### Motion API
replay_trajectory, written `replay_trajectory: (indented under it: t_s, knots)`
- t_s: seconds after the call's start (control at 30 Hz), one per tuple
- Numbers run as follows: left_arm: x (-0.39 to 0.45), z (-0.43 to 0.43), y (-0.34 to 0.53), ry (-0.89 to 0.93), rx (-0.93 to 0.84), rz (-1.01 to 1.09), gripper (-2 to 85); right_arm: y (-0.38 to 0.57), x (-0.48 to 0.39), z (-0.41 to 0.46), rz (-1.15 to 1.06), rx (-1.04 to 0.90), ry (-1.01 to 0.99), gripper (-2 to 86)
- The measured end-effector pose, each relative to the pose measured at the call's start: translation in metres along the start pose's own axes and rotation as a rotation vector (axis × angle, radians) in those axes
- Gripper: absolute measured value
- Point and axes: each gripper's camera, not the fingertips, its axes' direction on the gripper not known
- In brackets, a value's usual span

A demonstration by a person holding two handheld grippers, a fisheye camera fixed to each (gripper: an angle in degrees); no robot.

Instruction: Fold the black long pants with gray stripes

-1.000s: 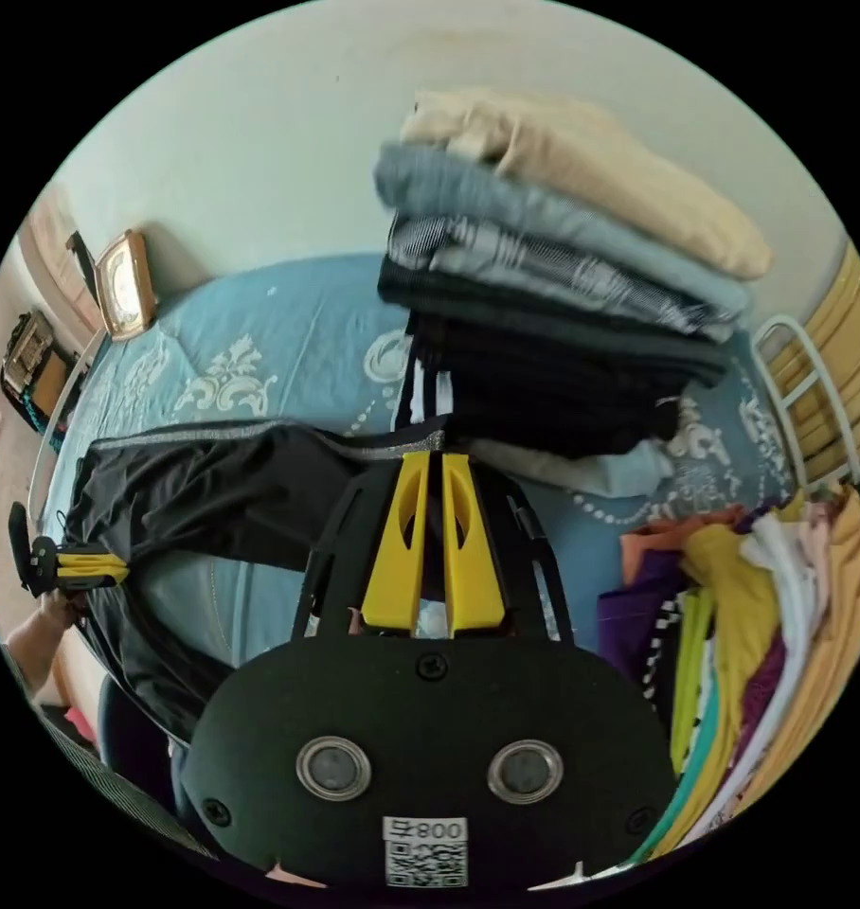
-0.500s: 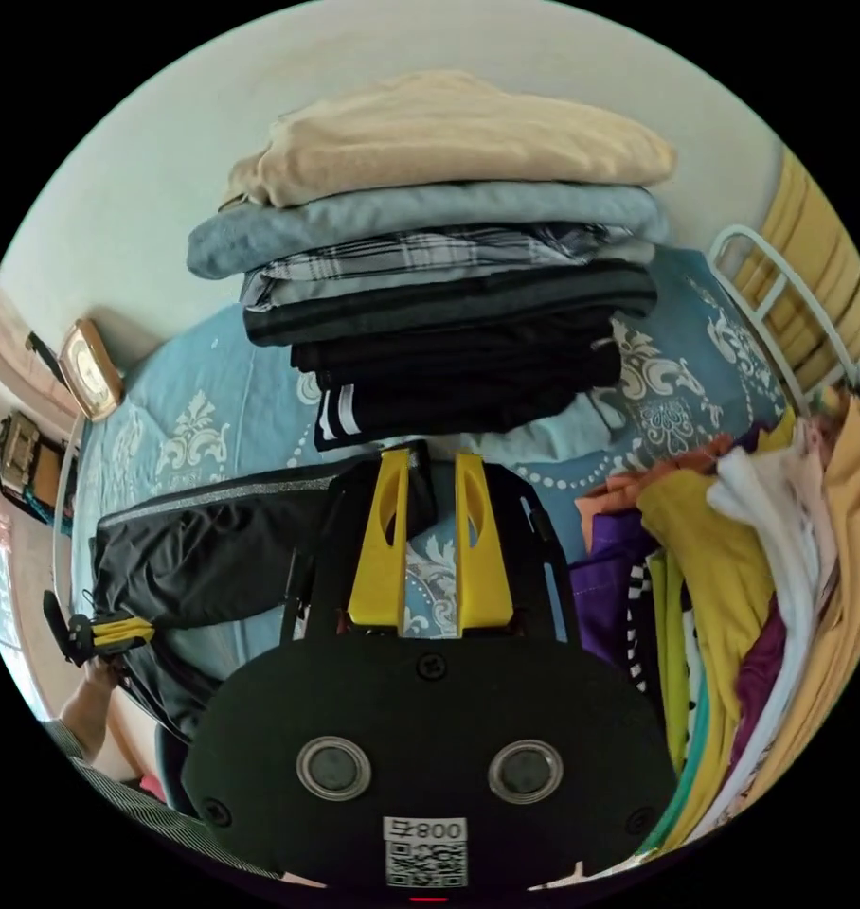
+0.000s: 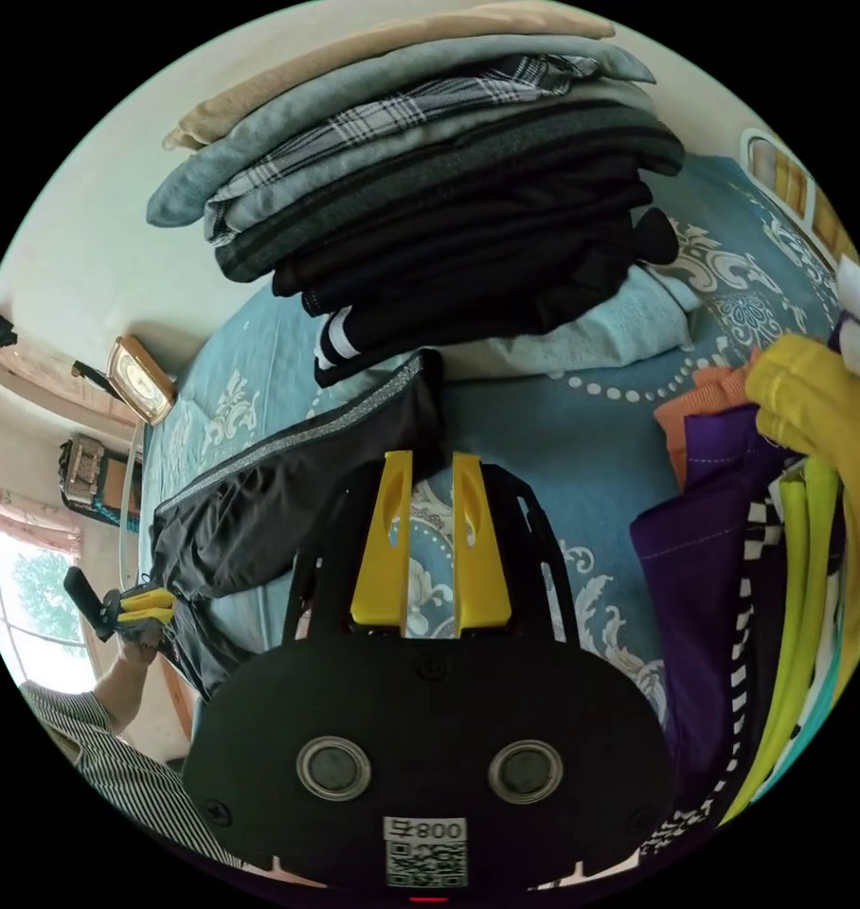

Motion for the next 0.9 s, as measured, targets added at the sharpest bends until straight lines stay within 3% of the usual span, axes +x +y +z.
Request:
replay_trajectory:
  t_s: [0.23,0.37,0.43,0.67,0.9]
  knots:
    - [0.04,0.113,-0.137,0.115,-0.015,0.154,8.2,-0.004,-0.016,-0.01,-0.055,0.009,-0.068,6.4]
    - [0.047,0.184,-0.199,-0.029,-0.175,0.183,4.6,-0.016,-0.033,-0.01,-0.112,-0.03,-0.046,7.1]
    - [0.044,0.197,-0.206,-0.075,-0.198,0.202,3.1,-0.019,-0.038,-0.011,-0.139,-0.042,-0.009,7.4]
    - [-0.011,0.197,-0.2,0.155,-0.085,-0.058,1.7,0.006,-0.019,-0.015,-0.127,-0.034,0.042,8.7]
    - [-0.006,0.206,-0.201,0.135,-0.107,-0.012,1.8,0.013,-0.035,-0.013,-0.134,-0.025,0.043,8.8]
